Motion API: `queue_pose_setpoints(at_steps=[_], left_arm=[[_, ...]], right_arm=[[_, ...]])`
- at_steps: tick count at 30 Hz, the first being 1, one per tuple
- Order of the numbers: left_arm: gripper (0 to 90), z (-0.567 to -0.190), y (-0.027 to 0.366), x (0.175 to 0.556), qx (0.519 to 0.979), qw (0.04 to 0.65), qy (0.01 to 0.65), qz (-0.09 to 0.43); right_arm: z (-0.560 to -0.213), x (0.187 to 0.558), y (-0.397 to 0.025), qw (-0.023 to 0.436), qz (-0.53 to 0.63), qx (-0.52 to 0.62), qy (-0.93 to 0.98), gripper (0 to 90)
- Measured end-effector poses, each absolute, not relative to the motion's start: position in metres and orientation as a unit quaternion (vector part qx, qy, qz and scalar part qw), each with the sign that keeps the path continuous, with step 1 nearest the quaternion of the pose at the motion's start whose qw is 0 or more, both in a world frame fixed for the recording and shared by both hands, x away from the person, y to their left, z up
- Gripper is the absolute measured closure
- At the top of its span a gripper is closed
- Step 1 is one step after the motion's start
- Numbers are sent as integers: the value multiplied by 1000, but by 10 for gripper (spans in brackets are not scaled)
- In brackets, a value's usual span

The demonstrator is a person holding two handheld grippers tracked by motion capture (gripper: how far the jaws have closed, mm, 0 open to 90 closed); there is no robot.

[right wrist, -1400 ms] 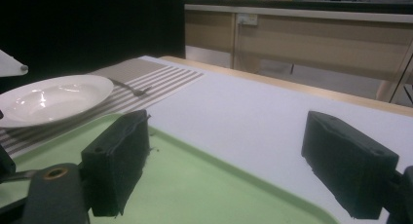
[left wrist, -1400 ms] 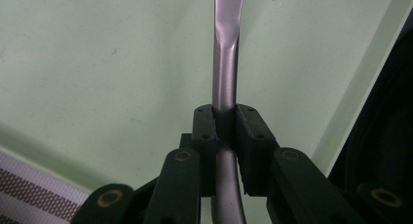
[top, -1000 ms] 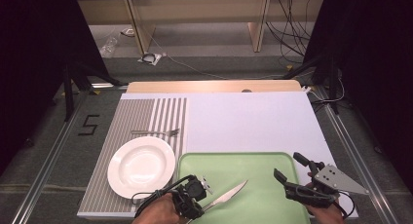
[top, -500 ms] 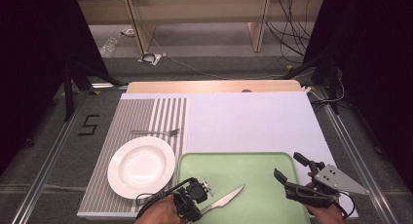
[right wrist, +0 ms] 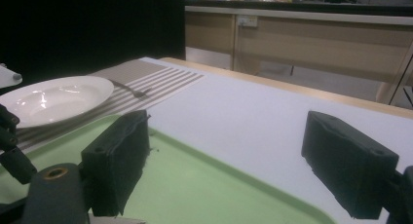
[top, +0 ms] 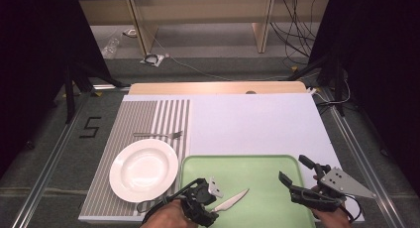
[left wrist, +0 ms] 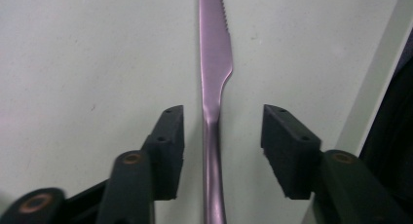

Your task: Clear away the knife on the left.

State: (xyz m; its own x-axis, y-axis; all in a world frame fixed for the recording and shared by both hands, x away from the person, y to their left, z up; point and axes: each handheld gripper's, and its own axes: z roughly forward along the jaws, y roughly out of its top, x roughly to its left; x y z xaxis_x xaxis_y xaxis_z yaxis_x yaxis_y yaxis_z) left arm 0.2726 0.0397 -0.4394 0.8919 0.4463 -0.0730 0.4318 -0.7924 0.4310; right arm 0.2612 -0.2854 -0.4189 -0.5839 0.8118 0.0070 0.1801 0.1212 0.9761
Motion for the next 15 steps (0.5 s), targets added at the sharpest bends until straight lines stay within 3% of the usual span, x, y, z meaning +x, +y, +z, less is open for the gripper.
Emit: queue_pose_setpoints(at_steps=[4, 8, 10, 15], left_arm=[[725, -442, 34, 269, 949, 231, 211, 30], [846, -445, 29, 265, 950, 239, 197, 38], [892, -447, 26, 264, 952, 237, 190, 42], [895, -453, 21, 265, 953, 238, 186, 39]], right_arm=[[-419, 261, -285, 283, 558, 357, 693, 184], [-419, 261, -285, 284, 558, 358, 693, 185], [-419, 261, -285, 283, 558, 358, 693, 184], [-419, 261, -285, 283, 557, 358, 694, 185]])
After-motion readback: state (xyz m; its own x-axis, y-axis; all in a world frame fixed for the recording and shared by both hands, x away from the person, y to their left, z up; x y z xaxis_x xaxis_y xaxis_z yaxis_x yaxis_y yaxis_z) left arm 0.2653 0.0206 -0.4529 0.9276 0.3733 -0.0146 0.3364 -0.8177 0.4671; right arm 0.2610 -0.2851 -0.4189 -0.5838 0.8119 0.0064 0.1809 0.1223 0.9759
